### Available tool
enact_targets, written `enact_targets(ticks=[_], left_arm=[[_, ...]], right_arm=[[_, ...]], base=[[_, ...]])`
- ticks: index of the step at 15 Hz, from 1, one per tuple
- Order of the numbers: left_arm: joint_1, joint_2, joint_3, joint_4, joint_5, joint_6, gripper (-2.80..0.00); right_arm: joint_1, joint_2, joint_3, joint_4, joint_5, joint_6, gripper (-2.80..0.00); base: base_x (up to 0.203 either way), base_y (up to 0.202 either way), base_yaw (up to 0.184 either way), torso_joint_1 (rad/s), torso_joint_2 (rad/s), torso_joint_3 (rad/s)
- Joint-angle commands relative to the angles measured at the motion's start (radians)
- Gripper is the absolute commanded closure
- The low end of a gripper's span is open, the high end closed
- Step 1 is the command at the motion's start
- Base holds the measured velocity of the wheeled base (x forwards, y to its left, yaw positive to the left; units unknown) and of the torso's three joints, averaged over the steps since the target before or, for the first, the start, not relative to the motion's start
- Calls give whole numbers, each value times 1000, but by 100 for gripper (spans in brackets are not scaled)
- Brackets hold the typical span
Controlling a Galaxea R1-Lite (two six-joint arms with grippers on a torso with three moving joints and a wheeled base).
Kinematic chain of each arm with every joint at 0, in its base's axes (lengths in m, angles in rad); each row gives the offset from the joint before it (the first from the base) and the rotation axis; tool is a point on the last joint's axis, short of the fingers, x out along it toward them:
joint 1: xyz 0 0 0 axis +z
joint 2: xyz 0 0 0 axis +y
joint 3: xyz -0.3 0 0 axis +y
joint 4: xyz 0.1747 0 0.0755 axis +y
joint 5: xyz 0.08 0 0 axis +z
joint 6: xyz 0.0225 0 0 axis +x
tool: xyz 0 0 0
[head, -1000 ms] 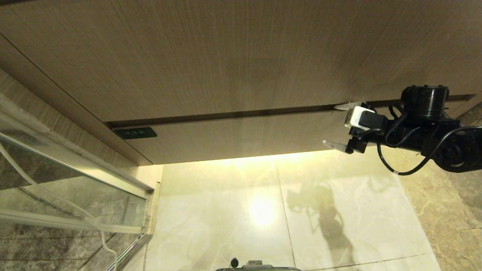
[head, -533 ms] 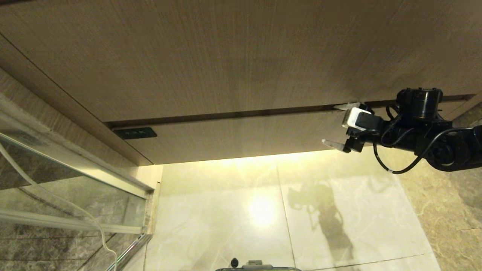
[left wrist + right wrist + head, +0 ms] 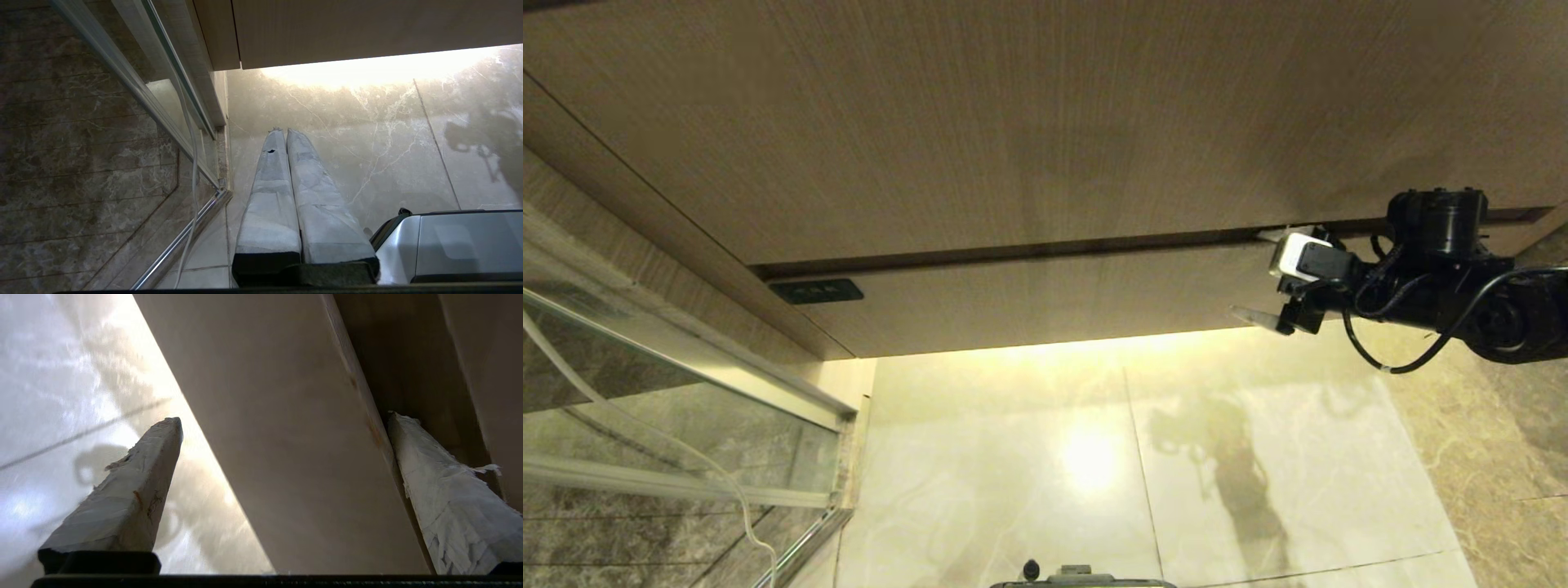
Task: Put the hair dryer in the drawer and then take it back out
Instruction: Pull open the drawer
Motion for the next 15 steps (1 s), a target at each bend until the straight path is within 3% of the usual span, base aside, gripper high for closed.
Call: enact_targets(ticks=[1, 15], left_arm=[[0, 0, 2, 0, 0, 1, 0], [0, 0, 2, 0, 0, 1, 0]], right_arm=[[-6, -29, 21, 83, -33, -11, -280], [-9, -209, 165, 191, -30, 0, -280]], base=[[0, 0, 0, 0, 0, 0], [0, 0, 0, 0, 0, 0]])
